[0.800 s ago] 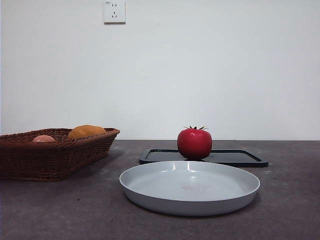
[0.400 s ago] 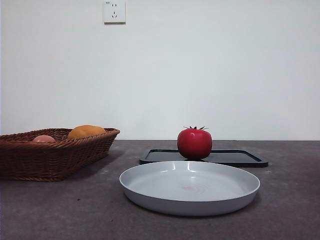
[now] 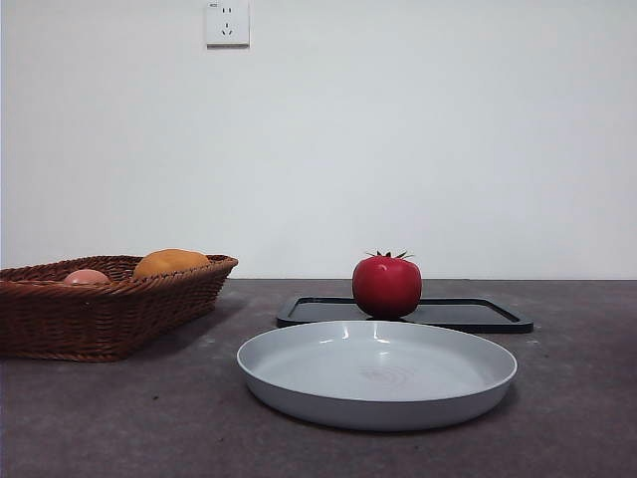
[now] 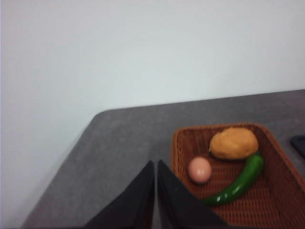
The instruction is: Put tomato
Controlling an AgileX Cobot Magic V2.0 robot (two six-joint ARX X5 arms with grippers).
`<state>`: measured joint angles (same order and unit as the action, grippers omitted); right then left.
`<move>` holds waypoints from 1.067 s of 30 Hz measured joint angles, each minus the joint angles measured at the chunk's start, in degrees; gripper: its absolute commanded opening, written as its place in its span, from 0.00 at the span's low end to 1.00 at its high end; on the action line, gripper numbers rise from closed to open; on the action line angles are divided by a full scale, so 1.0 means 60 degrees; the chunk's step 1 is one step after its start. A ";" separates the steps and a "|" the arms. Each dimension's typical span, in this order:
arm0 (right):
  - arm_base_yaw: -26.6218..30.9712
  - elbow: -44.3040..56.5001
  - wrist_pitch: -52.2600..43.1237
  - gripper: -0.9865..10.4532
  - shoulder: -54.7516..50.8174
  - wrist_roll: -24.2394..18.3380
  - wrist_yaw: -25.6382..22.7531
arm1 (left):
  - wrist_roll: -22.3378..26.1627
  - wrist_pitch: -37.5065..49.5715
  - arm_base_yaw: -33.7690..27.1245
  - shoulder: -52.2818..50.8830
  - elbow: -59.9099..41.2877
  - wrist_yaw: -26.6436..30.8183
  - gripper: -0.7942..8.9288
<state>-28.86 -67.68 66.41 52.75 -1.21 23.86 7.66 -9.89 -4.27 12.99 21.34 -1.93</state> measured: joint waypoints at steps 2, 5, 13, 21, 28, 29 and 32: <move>0.0000 0.0000 0.0000 0.09 0.0000 0.0000 0.0000 | -0.0080 0.0018 0.0000 -0.0386 -0.0499 0.0015 0.09; 0.0000 0.0000 0.0000 0.09 0.0000 0.0000 0.0000 | -0.0317 -0.0025 0.0000 -0.0878 -0.1231 0.0015 0.09; 0.0000 0.0000 0.0000 0.09 -0.0004 0.0000 0.0000 | -0.0856 -0.0652 0.0000 -0.1679 -0.2426 0.0015 0.09; 0.0000 0.0000 -0.0004 0.09 0.0000 0.0000 0.0000 | -0.0922 -0.1100 0.0004 -0.2116 -0.2892 0.0026 0.09; 0.0000 0.0000 -0.0007 0.09 -0.0004 0.0000 0.0000 | -0.0943 -0.1100 0.0011 -0.2116 -0.2896 0.0026 0.09; 0.0000 0.0000 -0.0004 0.09 -0.0004 0.0000 0.0000 | -0.0943 -0.1100 0.0011 -0.2116 -0.2896 0.0026 0.09; 0.0000 0.0000 -0.0004 0.09 -0.0004 0.0000 0.0000 | -0.0940 -0.1100 0.0011 -0.2116 -0.2896 0.0026 0.09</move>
<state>-28.86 -67.68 66.39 52.73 -1.21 23.86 2.02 -16.49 -4.21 0.30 3.97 -1.78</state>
